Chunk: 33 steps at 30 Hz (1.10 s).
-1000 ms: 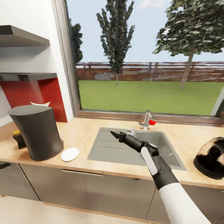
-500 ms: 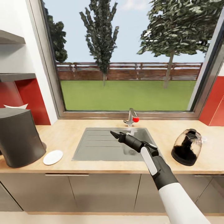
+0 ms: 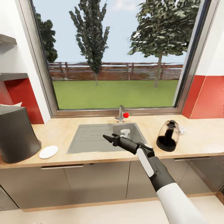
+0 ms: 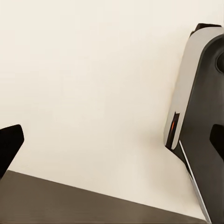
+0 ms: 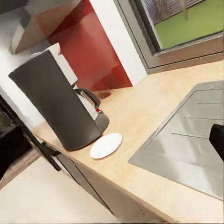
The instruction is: Set up a coffee station on the kitchen countertop: keep the coffee maker on the countertop, move the bottle of coffee from the kitchen shelf to the counter next to the coffee maker, place a paper coffee filter on top of the coffee maker, put the saucer next to the coffee maker with the coffee cup on the saucer, and place the electric kettle next to the coffee maker.
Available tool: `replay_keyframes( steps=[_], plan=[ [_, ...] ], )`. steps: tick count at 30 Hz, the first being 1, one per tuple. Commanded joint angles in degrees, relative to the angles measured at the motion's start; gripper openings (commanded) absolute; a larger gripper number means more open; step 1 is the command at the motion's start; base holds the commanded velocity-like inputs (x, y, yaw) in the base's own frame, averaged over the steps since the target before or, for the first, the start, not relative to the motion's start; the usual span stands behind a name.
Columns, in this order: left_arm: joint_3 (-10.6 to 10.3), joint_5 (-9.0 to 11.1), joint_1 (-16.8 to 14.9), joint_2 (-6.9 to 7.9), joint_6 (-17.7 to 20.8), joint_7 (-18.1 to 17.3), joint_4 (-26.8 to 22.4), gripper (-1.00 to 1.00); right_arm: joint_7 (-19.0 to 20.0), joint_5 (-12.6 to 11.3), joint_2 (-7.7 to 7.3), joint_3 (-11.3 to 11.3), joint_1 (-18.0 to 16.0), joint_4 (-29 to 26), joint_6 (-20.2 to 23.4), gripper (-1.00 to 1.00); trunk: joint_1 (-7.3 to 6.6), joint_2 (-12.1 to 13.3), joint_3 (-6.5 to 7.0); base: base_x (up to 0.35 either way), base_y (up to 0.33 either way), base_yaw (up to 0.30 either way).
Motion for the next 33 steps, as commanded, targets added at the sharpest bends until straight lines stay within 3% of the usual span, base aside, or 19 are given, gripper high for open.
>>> replay_keyframes(
  steps=[1, 10, 30, 31, 33],
  plan=[
    [0.3, 0.3, -0.1, 0.0, -0.3, 0.0, 0.1, 1.0, 2.7, -0.4, -0.03, 1.0, -0.1, 0.0, 0.4, 1.0, 0.0, -0.1, -0.14, -0.335, 0.0, -0.001],
    [0.3, 0.4, -0.1, 0.0, -0.3, 0.0, 0.1, 1.0, 4.6, -0.5, -0.21, 1.7, -0.1, 1.6, 0.4, 1.0, 0.0, -0.1, -0.14, -0.271, 0.0, 0.0],
    [0.4, 0.4, 0.0, 0.25, -0.2, -0.1, 0.1, 1.0, 4.8, -0.6, -0.11, 1.9, -0.1, 3.3, 0.4, 1.0, 0.0, -0.1, -0.14, -0.01, 0.0, 0.0],
    [0.3, 0.1, -0.1, 0.26, -0.2, 0.0, -0.1, 1.0, 17.2, -0.7, 0.37, 13.7, -0.1, 12.2, 0.4, 1.0, 0.0, -0.1, -0.14, 0.0, 0.0, 0.0],
    [0.2, 0.0, -0.1, 0.18, -0.1, 0.2, -0.1, 1.0, 18.4, -0.5, 0.55, 16.5, -0.1, 13.2, 0.5, 1.0, 0.0, -0.1, -0.14, 0.0, 0.0, 0.0]
  ],
)
